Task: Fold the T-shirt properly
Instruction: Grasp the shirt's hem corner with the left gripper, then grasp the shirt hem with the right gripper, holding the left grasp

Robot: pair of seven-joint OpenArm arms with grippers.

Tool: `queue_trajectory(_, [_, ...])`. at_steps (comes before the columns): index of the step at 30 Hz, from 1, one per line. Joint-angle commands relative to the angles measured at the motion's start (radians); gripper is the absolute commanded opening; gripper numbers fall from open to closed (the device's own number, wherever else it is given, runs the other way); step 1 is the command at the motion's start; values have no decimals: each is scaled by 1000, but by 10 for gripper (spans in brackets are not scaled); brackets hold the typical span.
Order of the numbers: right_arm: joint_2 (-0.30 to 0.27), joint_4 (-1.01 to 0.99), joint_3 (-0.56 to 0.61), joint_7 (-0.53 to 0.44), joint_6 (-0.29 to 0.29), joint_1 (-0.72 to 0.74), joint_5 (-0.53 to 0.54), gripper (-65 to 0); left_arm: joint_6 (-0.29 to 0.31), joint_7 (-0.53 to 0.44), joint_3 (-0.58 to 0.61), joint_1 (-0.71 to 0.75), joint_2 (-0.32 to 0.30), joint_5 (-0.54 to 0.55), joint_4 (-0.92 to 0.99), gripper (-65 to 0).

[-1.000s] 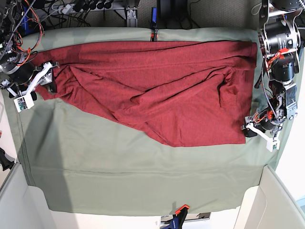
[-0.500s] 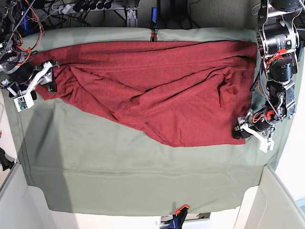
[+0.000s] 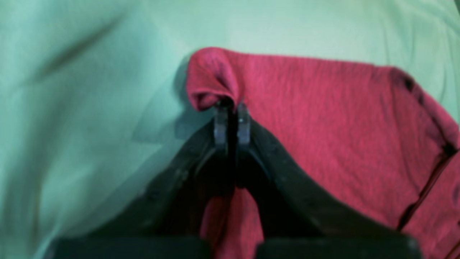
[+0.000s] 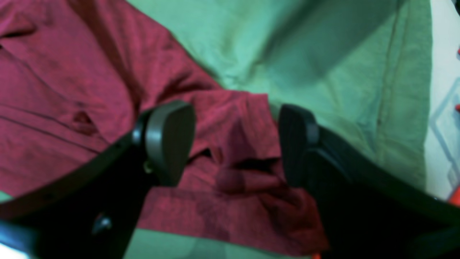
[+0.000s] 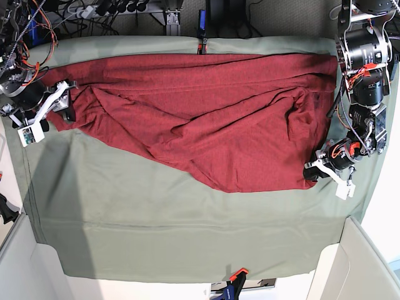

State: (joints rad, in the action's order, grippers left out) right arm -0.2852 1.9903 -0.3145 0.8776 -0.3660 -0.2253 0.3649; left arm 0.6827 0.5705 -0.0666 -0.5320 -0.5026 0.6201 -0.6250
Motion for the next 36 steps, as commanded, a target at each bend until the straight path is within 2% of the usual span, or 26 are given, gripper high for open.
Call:
queue_trajectory(1, [-11,15,-7,-25,5,18,13,-248,15,-35,-3,-30,-27,18,-18,-650])
queue_trajectory(5, [-11,15,-7,-27,5,34,10,-248,15,-42,-3,-26,-50,-31,-103,-650])
queue_trajectory(8, [-11,15,-7,-29,5,34,9,-248,15,-43,-3,8,-74,-85,-243,-650])
queue_trajectory(13, [-11,15,-7,-39,5,34,10,-248,15,-29,-3,127,-102,-96,-525,-650])
queue_trajectory(19, [-11,15,-7,-54,5,34,10,-248,15,-20,-3,281,-101,-160,-771,-650])
queue_trajectory(26, [-10,15,-7,-77,70,70,11,-248,15,-20,-3,440,-116,-245,-978,-650])
queue_trajectory(30, [24,15,-6,-77,76,125,18,-248,15,-18,-5,528,-136,-288,-1086,-650])
queue_trajectory(36, [113,-18,10,-77,76,207,20,-248,15,6,-5,606,-163,-304,-1170,-650])
